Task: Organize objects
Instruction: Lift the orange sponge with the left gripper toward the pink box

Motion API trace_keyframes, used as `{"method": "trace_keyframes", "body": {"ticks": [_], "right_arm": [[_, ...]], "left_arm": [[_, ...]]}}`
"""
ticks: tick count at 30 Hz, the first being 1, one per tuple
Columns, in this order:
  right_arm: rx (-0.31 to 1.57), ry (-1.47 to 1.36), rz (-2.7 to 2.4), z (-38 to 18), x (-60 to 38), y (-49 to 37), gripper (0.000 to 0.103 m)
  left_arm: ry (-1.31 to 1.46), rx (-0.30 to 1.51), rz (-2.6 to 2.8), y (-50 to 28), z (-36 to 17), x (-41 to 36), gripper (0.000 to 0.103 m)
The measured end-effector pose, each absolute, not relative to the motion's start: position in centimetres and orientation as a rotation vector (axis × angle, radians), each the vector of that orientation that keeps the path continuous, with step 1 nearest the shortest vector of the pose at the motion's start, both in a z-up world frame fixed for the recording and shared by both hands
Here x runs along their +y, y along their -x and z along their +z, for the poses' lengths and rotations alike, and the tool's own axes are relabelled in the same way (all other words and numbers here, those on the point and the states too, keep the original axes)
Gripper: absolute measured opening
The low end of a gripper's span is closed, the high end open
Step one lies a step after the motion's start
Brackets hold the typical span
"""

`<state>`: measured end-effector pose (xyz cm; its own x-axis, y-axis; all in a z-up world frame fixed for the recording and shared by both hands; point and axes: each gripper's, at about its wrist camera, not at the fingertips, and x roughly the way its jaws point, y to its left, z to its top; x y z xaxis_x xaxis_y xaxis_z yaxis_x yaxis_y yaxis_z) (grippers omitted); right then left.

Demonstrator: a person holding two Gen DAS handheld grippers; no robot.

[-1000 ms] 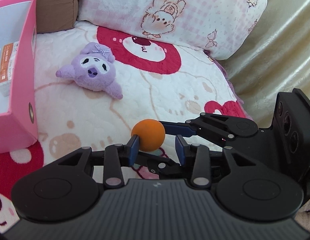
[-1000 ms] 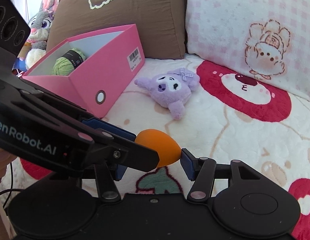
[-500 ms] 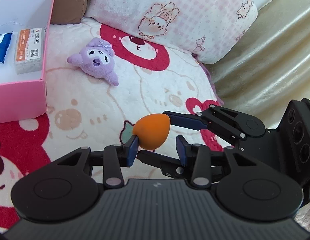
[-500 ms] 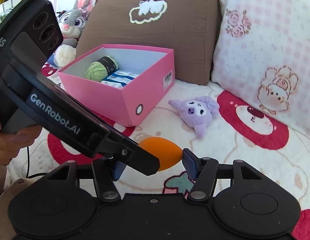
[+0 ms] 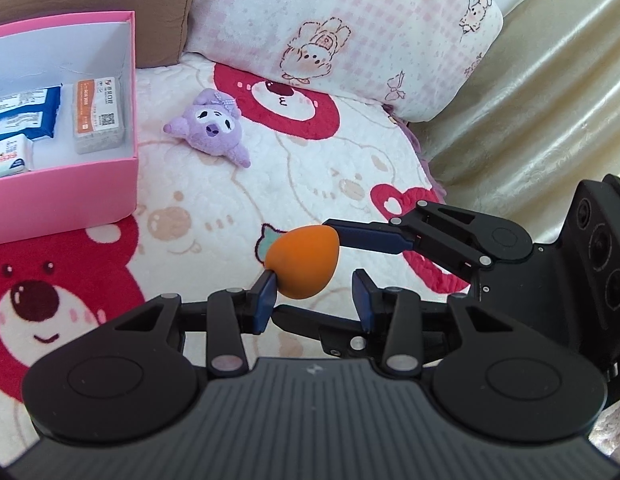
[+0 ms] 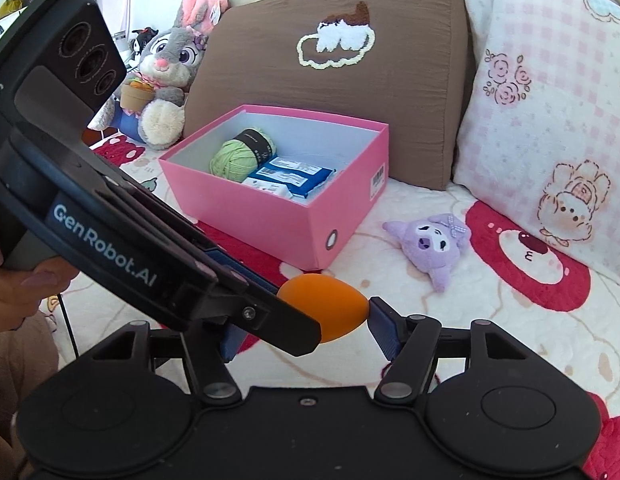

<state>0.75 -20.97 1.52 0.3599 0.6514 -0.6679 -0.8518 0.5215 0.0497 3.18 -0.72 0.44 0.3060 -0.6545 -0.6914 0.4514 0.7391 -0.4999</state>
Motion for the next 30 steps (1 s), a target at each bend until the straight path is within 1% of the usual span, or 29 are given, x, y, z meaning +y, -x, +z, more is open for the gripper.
{"method": "trace_keyframes", "body": {"ticks": [5,9,18,30], "right_arm": [[0.717,0.306,1.004,2.6,-20.2,0.0,0.071],[0.687,0.34,1.031,4.0,-19.4,0.9,0.072],[0.669,0.338,1.074,6.8,-16.9,1.6,0.073],[0.715,0.293,1.112,7.6,-12.7,0.5,0.073]], "left_arm": [[0.206,1.024,-0.724,-2.5,1.8,0.5,0.039],[0.242,1.025,-0.732,-2.2,2.9,2.0,0.039],[0.221,0.96,-0.703,-1.5,6.2,4.7,0.039],[0.216,0.934,-0.639,-2.5,8.4,8.1,0.039]]}}
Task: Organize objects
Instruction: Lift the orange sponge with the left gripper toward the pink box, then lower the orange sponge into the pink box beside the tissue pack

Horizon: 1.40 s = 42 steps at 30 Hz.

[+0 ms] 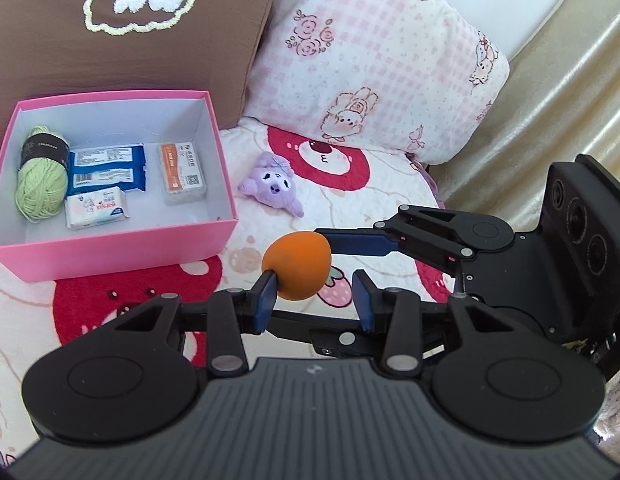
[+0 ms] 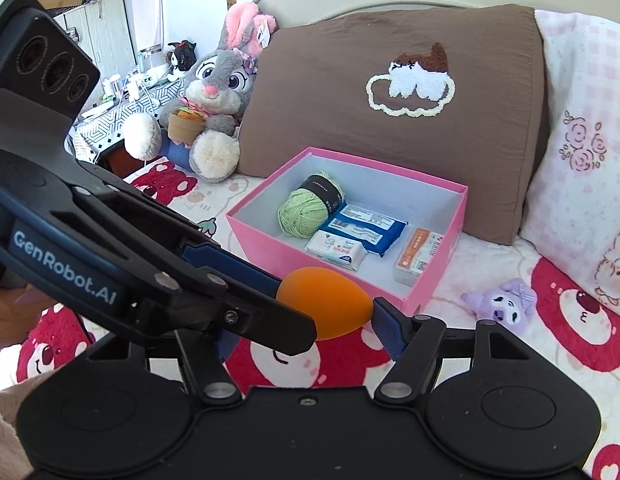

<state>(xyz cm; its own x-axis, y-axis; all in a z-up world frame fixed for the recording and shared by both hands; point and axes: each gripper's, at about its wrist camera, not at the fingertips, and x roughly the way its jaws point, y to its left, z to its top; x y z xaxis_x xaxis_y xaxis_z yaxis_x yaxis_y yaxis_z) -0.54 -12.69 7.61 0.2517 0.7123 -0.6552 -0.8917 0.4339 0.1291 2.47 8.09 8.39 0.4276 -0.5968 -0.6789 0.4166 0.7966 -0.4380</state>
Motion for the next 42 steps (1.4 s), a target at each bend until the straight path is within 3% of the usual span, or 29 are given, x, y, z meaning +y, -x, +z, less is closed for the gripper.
{"method": "trace_keyframes", "body": {"ticks": [7,17,42], "right_arm": [[0.727,0.263,1.116,7.2,-10.3,-1.1,0.07],[0.767,0.262,1.106,5.9,-6.0,-5.1,0.055],[0.971,0.517,1.015,-2.8,5.4,-14.0,0.055]], "left_arm": [[0.215,0.941,-0.585,-4.6,8.6,9.4,0.039],[0.251,0.956,-0.479,-9.9,6.9,11.6,0.039],[0.525,1.123,-0.356,-23.0,-5.7,15.8,0.039]]}}
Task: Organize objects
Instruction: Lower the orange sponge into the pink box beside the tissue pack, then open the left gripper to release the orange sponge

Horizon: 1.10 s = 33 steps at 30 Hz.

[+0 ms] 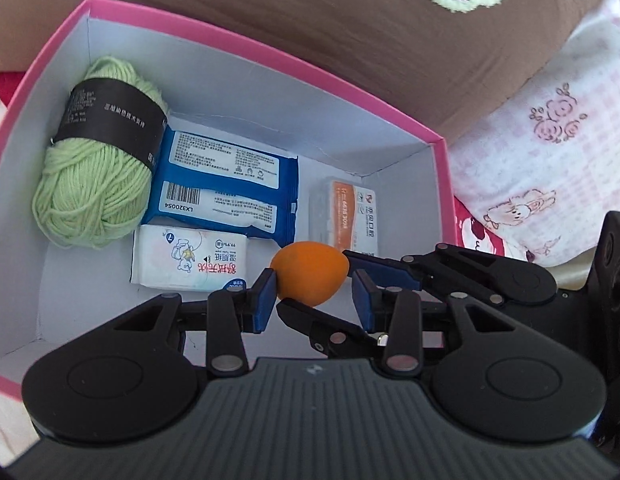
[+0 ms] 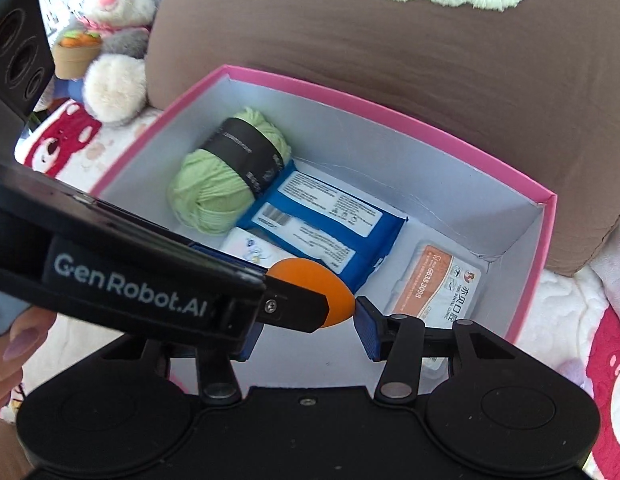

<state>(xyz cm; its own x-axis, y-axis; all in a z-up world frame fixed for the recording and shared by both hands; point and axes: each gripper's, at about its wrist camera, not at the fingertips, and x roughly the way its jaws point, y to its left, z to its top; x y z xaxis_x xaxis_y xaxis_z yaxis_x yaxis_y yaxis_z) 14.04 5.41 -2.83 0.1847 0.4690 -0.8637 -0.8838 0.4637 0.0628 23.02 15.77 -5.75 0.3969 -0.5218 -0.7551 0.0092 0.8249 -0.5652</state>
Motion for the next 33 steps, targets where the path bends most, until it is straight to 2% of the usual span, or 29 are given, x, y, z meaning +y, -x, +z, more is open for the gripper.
{"method": "trace_keyframes", "body": {"ticks": [13,30,31,33], "right_arm": [[1.026,0.573,1.011,-4.4,7.1,-14.6,0.056],[0.932,0.646,0.989,-5.0,6.2,-14.8,0.057],[0.929,0.655,1.0,-5.1,6.1,-14.7,0.055],[0.921,0.675,1.029,-5.2,5.9,-14.4,0.043]], "left_arm": [[0.487,1.166,-0.322,-24.0,-7.4,15.4,0.036],[0.479,1.163,-0.322,-24.9,-8.4,14.5,0.031],[0.464,1.157,-0.321,-24.8,-8.4,14.3,0.031],[0.451,1.154,-0.322,-24.7,-8.4,14.0,0.031]]}}
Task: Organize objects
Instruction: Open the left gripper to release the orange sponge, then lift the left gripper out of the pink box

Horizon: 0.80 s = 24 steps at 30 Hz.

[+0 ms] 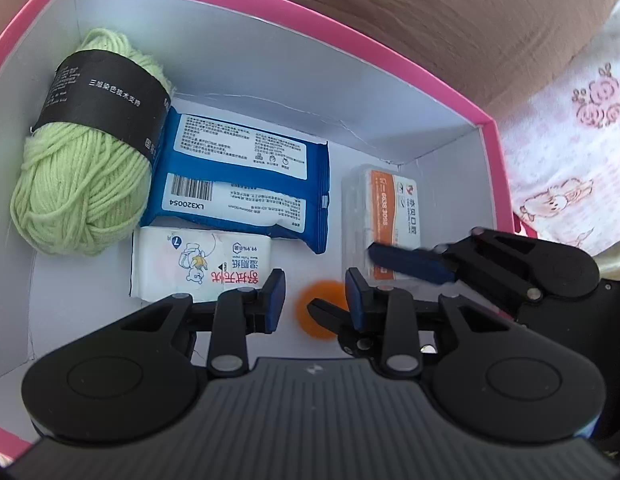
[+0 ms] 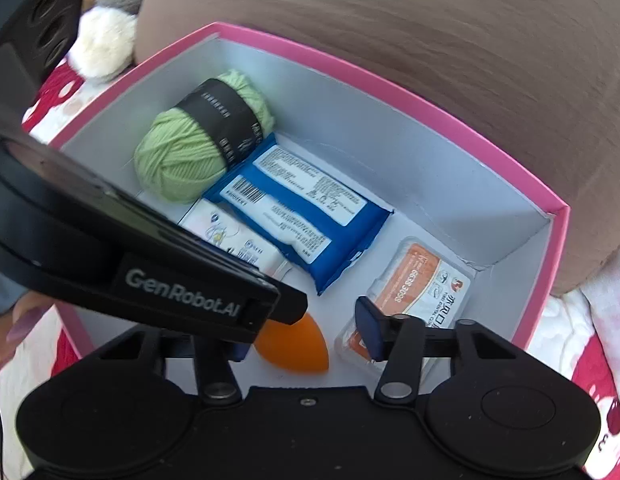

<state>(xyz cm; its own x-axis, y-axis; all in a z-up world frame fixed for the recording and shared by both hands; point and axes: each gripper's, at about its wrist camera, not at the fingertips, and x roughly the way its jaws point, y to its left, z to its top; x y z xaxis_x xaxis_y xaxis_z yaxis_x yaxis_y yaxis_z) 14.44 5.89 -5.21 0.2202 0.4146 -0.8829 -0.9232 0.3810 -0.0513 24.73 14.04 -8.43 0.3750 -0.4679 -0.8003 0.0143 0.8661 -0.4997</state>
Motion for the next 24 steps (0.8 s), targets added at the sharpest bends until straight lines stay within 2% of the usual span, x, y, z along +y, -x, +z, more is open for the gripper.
{"method": "trace_keyframes", "body": {"ticks": [2,14,24], "right_arm": [[0.899,0.704,1.033,-5.5,5.9,-14.0,0.034],[0.9,0.546,1.066,-2.4,2.8,-13.5,0.035],[0.914,0.428,1.073,1.2,-0.5,-12.2,0.039]], "left_arm": [[0.447,1.15,-0.326,-24.6,-8.4,13.9,0.031],[0.234,1.052,-0.308,-21.7,-3.9,13.4,0.031],[0.134,1.056,-0.29,-18.0,0.7,13.5,0.034]]}}
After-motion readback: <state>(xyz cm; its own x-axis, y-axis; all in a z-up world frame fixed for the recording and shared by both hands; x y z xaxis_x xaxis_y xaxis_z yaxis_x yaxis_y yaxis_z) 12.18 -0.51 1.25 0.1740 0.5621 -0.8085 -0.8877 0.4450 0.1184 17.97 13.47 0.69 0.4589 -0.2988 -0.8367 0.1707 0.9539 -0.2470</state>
